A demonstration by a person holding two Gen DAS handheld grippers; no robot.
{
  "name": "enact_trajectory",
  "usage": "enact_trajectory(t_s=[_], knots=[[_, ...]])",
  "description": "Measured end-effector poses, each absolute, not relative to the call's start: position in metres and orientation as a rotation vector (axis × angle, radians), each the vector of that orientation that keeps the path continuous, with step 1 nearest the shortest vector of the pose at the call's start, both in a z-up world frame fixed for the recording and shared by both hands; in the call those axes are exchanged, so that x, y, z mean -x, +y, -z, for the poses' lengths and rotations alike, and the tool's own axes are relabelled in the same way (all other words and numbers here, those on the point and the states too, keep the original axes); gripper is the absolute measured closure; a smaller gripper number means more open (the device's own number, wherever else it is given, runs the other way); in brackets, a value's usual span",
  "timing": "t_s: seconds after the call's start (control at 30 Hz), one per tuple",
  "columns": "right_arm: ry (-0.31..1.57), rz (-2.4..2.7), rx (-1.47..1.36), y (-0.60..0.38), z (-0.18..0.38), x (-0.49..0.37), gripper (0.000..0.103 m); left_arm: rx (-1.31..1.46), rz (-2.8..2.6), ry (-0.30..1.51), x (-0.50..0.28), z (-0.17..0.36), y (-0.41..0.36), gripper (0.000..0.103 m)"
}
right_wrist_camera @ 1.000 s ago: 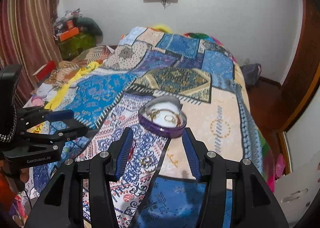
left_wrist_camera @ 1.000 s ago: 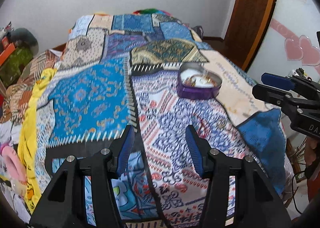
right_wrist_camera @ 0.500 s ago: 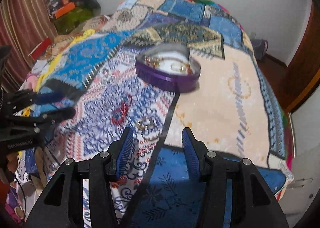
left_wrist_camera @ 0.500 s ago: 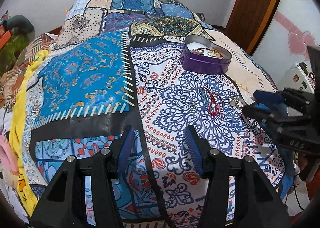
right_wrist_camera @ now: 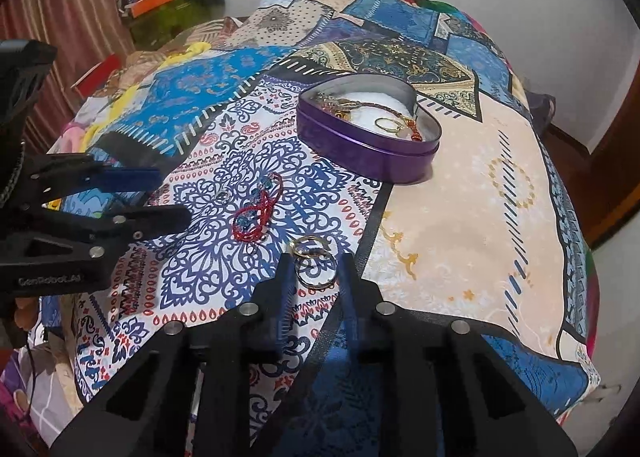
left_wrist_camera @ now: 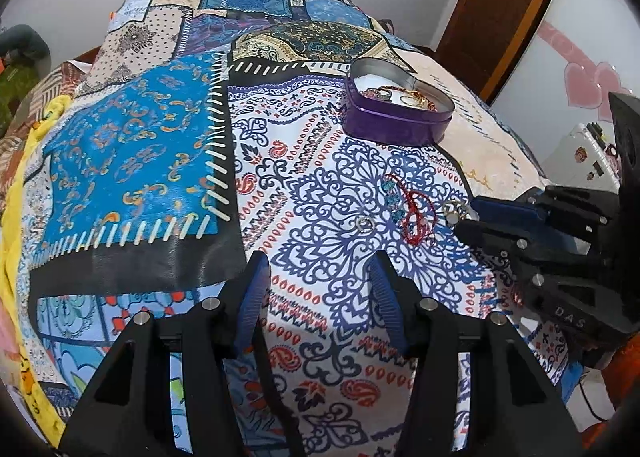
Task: Organize jewelry
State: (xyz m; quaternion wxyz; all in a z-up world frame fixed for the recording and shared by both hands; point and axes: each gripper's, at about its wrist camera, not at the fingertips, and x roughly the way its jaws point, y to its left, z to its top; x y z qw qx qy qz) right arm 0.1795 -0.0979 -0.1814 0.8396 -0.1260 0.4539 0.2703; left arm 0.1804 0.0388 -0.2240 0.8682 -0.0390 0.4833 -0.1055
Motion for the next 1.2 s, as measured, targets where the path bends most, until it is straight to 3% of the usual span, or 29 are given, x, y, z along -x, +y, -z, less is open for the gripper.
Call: enact_trajectory(t_s=[0.2, 0.53, 0.67, 0.77, 1.2], knots=[[0.948, -0.569, 0.244, -0.102, 0.175, -0.179, 0.083, 0.088, 0.269, 1.019, -0.186, 0.227, 0.030, 0.068], [0.877, -0.535, 0.209, -0.117, 0.152, -0.183, 0.083, 0.113, 0.299, 1.020, -0.199, 0.229, 0.025, 0.076], [0.875, -0.526, 0.196, -0.120, 0.152, -0.186, 0.083, 0.099, 0.300, 1.011, -0.203, 0.229, 0.019, 0.083], [0.883, -0.521, 0.189, -0.121, 0.155, -0.188, 0.083, 0.077, 0.283, 0.994, -0.204, 0.228, 0.015, 0.095], [0.859, -0.510, 0.161, -0.131, 0.146, -0.189, 0.083, 0.042, 0.252, 0.917, -0.197, 0.201, 0.020, 0.095]])
